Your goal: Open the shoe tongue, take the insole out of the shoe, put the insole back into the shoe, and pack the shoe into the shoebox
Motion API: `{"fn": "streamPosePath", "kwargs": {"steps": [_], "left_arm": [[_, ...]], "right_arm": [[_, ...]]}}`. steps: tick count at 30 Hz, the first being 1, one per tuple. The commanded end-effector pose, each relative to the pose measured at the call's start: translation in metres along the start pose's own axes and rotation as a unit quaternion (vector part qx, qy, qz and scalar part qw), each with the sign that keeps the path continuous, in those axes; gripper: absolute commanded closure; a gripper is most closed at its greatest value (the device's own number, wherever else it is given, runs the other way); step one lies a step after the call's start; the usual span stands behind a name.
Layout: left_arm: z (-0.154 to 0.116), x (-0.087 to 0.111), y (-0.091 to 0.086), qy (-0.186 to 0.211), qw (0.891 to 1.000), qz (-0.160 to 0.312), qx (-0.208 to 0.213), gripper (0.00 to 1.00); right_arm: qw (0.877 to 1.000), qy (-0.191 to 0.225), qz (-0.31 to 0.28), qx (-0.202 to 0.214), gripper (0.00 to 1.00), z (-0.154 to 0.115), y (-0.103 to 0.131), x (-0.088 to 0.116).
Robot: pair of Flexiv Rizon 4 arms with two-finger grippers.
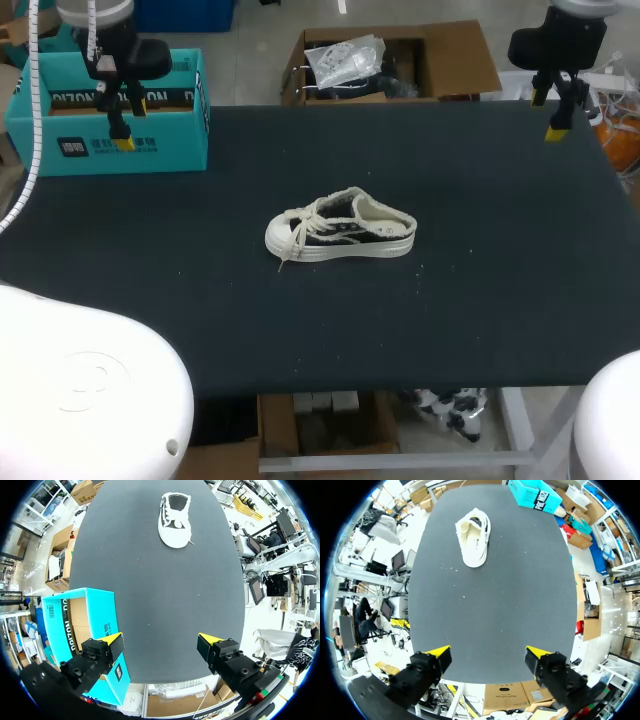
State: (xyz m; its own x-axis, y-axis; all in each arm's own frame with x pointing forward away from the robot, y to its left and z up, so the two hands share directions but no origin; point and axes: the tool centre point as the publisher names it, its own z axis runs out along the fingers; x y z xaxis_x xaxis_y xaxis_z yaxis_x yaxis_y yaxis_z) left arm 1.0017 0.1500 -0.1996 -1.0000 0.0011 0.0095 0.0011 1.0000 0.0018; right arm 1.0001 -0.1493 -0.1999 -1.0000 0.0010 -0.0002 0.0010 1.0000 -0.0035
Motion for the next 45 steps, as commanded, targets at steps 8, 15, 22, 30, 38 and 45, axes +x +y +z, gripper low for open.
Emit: {"fn": "streamPosePath", "kwargs": {"steps": [8, 15, 22, 30, 38, 45], "left_arm": [[0.001, 0.0, 0.0, -0.001, 1.0, 0.0, 0.0, 0.0], [0.001, 0.0, 0.0, -0.001, 1.0, 0.0, 0.0, 0.0], [0.001, 0.0, 0.0, -0.001, 1.0, 0.0, 0.0, 0.0], [0.007, 0.013, -0.018, 0.022, 0.997, -0.078, -0.01, 0.0], [0.02, 0.035, -0.036, 0.099, 0.957, -0.274, -0.001, 0.0], [0.026, 0.054, -0.042, 0.123, 0.91, -0.394, 0.027, 0.0]], "right_arm": [[1.0, 0.0, 0.0, -0.001, 0.0, 0.0, 0.0, 0.0], [1.0, 0.0, 0.0, -0.001, 0.0, 0.0, 0.0, 0.0], [1.0, 0.0, 0.0, -0.001, 0.0, 0.0, 0.0, 0.0], [0.998, -0.004, 0.01, -0.056, 0.0, 0.015, 0.01, 0.005], [0.989, 0.0, 0.026, -0.146, 0.0, 0.053, 0.054, 0.026], [0.979, -0.001, 0.051, -0.198, 0.0, 0.081, 0.096, 0.038]]}}
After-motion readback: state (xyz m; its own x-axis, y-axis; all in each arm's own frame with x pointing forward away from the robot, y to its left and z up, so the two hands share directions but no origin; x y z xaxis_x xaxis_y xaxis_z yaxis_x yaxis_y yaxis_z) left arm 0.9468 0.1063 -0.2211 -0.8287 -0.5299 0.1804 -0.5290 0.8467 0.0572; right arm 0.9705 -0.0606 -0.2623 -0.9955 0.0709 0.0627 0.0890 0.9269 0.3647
